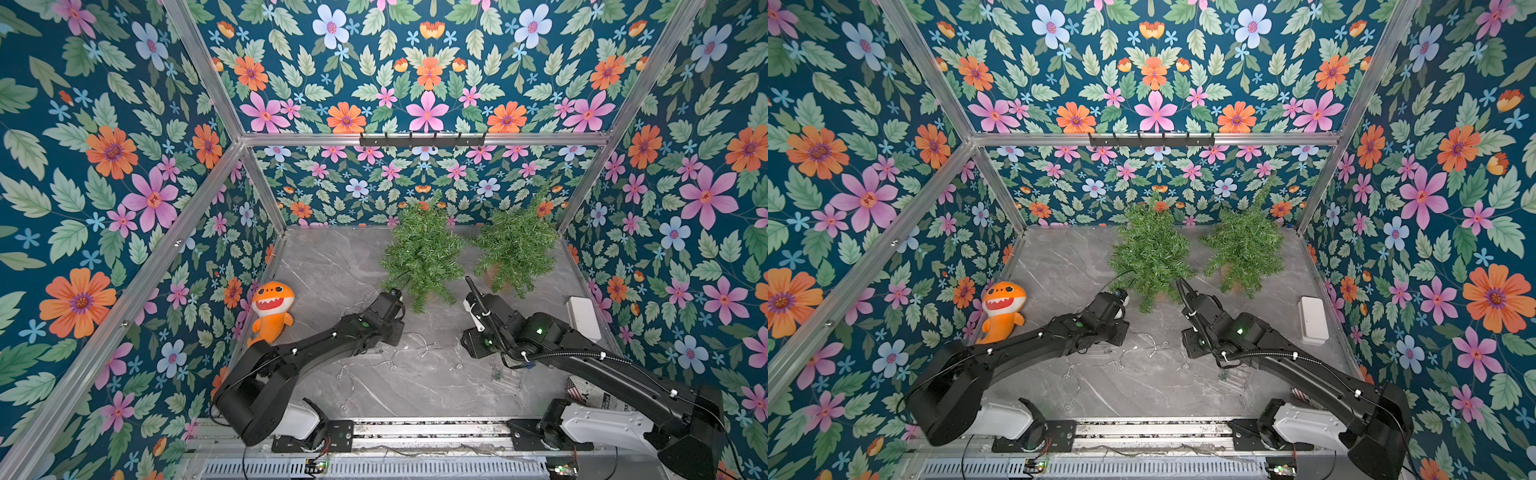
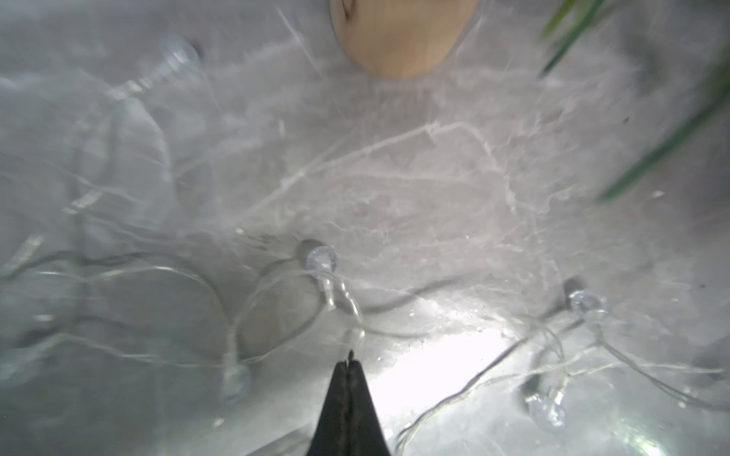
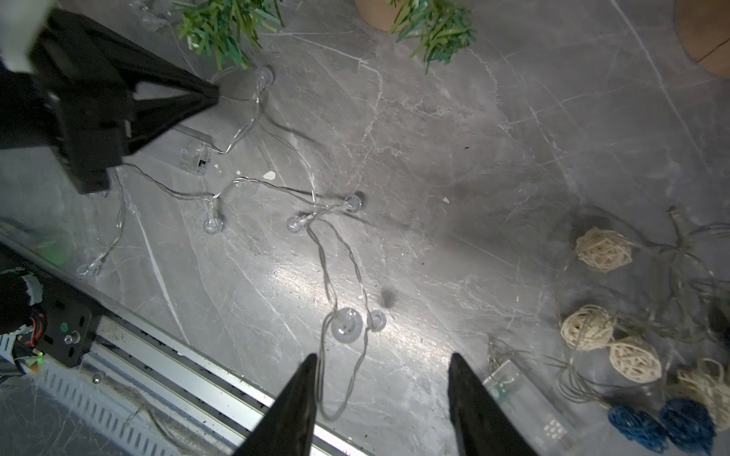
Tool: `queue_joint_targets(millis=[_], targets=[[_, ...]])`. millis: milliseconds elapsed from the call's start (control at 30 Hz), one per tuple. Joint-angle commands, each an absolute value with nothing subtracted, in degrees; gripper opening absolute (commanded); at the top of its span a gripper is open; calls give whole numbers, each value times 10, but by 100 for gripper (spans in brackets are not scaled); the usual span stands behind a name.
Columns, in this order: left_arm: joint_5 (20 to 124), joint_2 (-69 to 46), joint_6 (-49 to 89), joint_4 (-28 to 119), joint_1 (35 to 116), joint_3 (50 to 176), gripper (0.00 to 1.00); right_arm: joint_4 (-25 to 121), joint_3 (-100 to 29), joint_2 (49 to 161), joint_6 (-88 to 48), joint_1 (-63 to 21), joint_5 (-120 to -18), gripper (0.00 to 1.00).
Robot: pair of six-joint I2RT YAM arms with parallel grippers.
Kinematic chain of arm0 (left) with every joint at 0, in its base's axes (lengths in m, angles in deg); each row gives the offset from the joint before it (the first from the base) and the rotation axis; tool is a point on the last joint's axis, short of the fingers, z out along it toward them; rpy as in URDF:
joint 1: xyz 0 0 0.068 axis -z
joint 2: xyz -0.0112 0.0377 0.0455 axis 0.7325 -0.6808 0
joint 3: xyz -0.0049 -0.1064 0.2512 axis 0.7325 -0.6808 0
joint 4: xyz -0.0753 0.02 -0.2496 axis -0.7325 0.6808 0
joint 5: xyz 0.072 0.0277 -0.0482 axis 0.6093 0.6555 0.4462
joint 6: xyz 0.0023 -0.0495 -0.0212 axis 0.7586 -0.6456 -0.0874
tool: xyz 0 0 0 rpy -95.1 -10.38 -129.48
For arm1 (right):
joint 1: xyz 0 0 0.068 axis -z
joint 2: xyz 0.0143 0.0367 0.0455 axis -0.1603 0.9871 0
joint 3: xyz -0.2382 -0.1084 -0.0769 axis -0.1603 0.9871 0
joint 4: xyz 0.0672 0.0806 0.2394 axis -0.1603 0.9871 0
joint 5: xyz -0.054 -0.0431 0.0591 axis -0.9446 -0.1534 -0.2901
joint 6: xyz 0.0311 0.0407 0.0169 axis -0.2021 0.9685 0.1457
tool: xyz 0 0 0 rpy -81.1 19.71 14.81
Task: Wrap string light around the christmas tree
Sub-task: Pick up the light string from the center of the board.
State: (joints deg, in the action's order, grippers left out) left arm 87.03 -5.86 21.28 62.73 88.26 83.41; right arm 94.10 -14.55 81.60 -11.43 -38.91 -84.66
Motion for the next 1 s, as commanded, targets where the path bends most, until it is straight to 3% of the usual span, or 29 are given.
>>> queue_joint_targets(millis=[0, 267, 367, 467, 600, 967], targets=[[849, -14, 226, 676, 865, 842, 0, 963, -149, 819, -127, -380, -845, 55], [770, 40, 216, 661, 836, 835, 0, 922, -141, 813, -105, -374, -790, 59], [765, 18, 191, 625, 840, 799, 12, 954, -139, 823, -94, -365, -813, 61], [792, -10, 176, 600, 853, 781, 24, 1091, -156, 854, -88, -355, -916, 61], [823, -44, 171, 564, 863, 766, 35, 1085, -142, 810, -75, -341, -878, 62], [883, -153, 179, 542, 904, 792, 40, 956, -117, 809, -48, -341, -794, 61]])
